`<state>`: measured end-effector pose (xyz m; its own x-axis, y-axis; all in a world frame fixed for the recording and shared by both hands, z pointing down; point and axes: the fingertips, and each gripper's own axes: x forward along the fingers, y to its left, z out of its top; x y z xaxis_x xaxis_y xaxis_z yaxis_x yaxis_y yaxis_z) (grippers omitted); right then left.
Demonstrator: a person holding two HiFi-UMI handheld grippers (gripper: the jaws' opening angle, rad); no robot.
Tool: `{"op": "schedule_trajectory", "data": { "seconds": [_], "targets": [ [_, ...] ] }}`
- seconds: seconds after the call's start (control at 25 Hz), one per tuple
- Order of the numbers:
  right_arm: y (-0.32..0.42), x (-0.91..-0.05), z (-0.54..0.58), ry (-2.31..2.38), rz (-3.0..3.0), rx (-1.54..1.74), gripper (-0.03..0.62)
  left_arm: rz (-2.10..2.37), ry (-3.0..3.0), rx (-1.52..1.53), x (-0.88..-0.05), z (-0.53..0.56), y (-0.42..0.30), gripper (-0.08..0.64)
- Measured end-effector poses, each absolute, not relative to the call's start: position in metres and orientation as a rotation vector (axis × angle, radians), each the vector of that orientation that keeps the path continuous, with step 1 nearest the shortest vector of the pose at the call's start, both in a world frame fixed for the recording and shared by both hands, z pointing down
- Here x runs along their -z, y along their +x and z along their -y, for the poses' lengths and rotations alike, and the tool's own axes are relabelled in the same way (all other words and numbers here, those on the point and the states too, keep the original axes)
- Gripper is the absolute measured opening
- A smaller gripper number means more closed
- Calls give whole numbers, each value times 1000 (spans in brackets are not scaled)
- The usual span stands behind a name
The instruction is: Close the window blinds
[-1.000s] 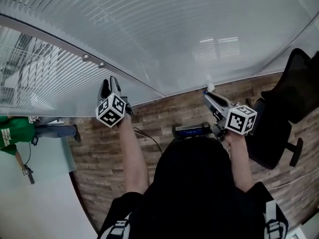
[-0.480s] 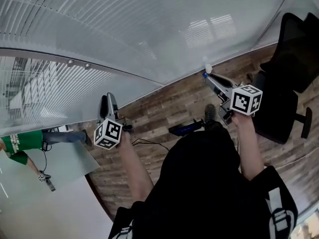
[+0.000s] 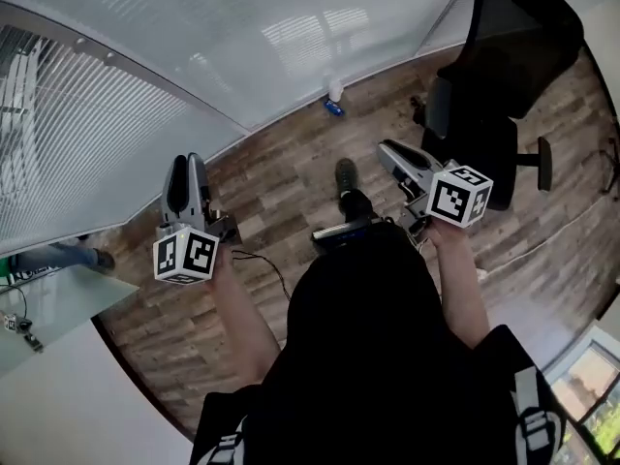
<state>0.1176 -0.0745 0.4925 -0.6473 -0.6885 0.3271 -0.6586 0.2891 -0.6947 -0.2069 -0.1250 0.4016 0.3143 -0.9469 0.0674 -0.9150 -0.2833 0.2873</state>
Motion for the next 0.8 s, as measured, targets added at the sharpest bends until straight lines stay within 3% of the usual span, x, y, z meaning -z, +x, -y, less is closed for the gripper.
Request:
{"op": "schedule_trajectory", "data": {
  "seconds": [0.2, 0.48, 0.8],
  "targets": [
    [147, -500, -10, -1484, -2461, 1403, 74, 1583, 2262, 261, -428, 62, -190, 127],
    [115, -462, -14, -1433, -2624, 1286, 74, 1638, 2239, 321, -420, 24, -217, 124],
    [97, -467, -36, -1257, -2745, 1313, 74, 1685, 2214, 278, -426, -31, -202, 124]
  ]
}}
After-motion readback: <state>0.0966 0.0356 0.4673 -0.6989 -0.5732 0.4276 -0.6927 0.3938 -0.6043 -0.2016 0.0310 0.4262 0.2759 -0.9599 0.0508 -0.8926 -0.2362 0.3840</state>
